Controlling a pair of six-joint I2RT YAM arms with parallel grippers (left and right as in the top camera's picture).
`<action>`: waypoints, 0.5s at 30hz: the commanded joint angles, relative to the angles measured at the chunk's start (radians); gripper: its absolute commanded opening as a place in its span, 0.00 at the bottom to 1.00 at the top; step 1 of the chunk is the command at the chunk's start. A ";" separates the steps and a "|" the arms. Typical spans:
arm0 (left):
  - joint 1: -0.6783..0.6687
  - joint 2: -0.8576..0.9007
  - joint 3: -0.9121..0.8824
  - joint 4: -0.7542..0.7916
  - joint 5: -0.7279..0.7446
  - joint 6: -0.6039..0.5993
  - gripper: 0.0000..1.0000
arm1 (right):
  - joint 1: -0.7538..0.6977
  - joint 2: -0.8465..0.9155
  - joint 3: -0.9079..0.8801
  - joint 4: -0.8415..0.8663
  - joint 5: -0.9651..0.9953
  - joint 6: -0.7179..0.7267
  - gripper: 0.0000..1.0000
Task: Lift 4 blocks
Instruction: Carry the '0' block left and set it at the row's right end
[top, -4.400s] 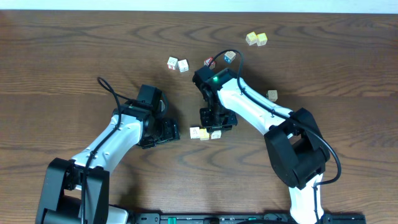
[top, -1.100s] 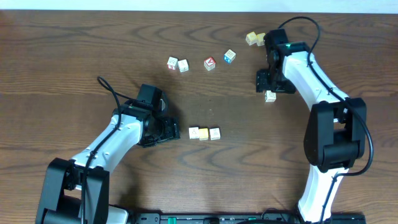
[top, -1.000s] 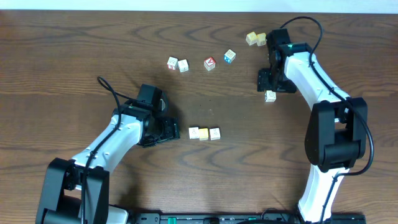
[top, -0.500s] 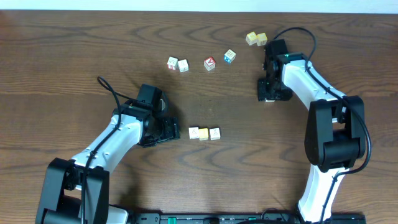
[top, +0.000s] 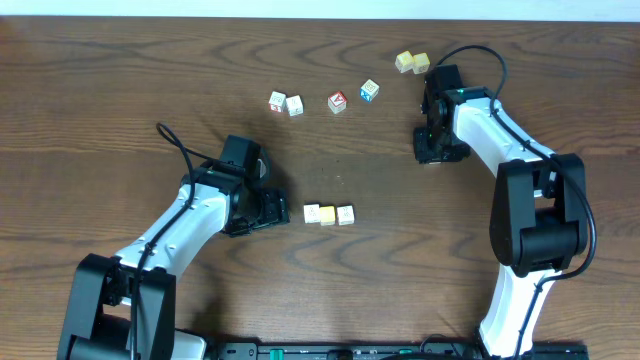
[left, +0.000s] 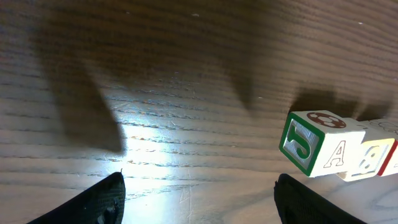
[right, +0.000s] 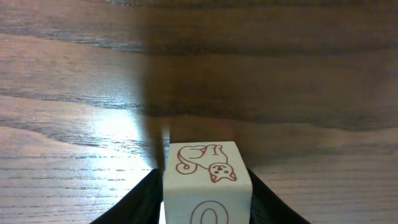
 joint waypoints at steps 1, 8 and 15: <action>-0.003 -0.005 0.010 -0.002 -0.013 0.010 0.77 | -0.005 -0.015 -0.002 0.008 -0.001 -0.029 0.36; -0.003 -0.005 0.010 -0.002 -0.014 0.010 0.77 | -0.005 -0.015 -0.002 0.044 -0.001 -0.056 0.34; -0.003 -0.005 0.010 -0.002 -0.014 0.010 0.77 | -0.005 -0.015 -0.002 0.045 -0.005 -0.055 0.26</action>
